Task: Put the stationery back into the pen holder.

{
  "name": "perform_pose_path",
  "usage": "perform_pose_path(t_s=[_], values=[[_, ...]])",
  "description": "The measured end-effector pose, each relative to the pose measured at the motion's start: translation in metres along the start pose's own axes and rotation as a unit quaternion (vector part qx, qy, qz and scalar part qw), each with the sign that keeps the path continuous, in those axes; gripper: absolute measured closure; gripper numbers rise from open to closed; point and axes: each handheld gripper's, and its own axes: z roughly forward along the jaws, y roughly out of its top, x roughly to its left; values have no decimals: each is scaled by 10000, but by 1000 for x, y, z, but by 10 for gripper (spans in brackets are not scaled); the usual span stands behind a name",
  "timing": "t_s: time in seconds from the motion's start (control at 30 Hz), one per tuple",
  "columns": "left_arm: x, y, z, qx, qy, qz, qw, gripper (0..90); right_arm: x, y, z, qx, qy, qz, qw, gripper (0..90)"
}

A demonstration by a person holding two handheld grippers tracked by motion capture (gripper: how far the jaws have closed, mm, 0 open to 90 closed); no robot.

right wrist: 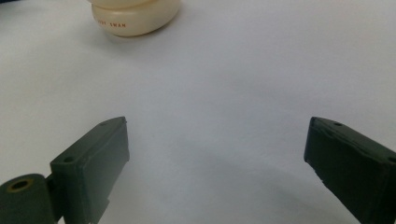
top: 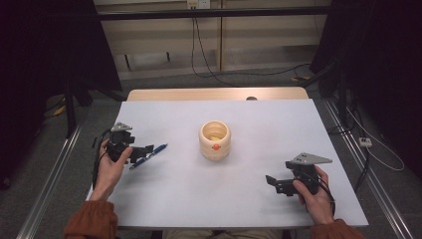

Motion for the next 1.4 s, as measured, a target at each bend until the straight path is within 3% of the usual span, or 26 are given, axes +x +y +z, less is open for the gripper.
perform_pose_path(t_s=[0.13, 0.23, 0.4, 0.43, 0.6, 0.67, 0.77, 0.93, 1.07, 1.13, 1.27, 1.4], values=[[0, -1, -1, 70, -71, 93, 9999, 114, 0, 0, 0, 4, 1, -13, 10000, 62], [5, -2, -3, 137, -347, 314, 9988, 114, 1, 0, 0, 27, -25, -15, 10000, 63], [8, -5, -4, 478, -175, 686, 9963, 177, 1, 0, 1, 37, -14, -26, 10000, 63], [8, -6, -3, 491, -202, 643, 9965, 196, 1, 0, 1, 31, -15, -38, 10000, 63], [9, -8, -2, 804, -163, 813, 9933, 327, 1, 0, 1, 37, -8, -31, 10000, 63], [9, -8, -1, 890, -210, 809, 9925, 372, 1, 0, 1, 38, -7, -38, 10000, 63], [8, -10, 1, 1146, -323, 902, 9888, 450, 1, 0, 1, 38, -3, -31, 10000, 62], [8, -12, 3, 1379, -442, 899, 9854, 570, 1, 0, 1, 36, -1, -36, 10000, 62], [10, -14, 6, 1510, -455, 826, 9840, 659, 1, 0, 1, 33, 6, -39, 10000, 62], [11, -14, 7, 1486, -443, 724, 9853, 675, 1, 0, 1, 34, 24, -17, 10000, 62], [12, -13, 8, 1522, -491, 769, 9841, 701, 0, 0, 1, 37, 12, -28, 10000, 62], [11, -13, 8, 1538, -505, 789, 9836, 781, 1, 0, 1, 45, 11, -35, 10000, 62]])
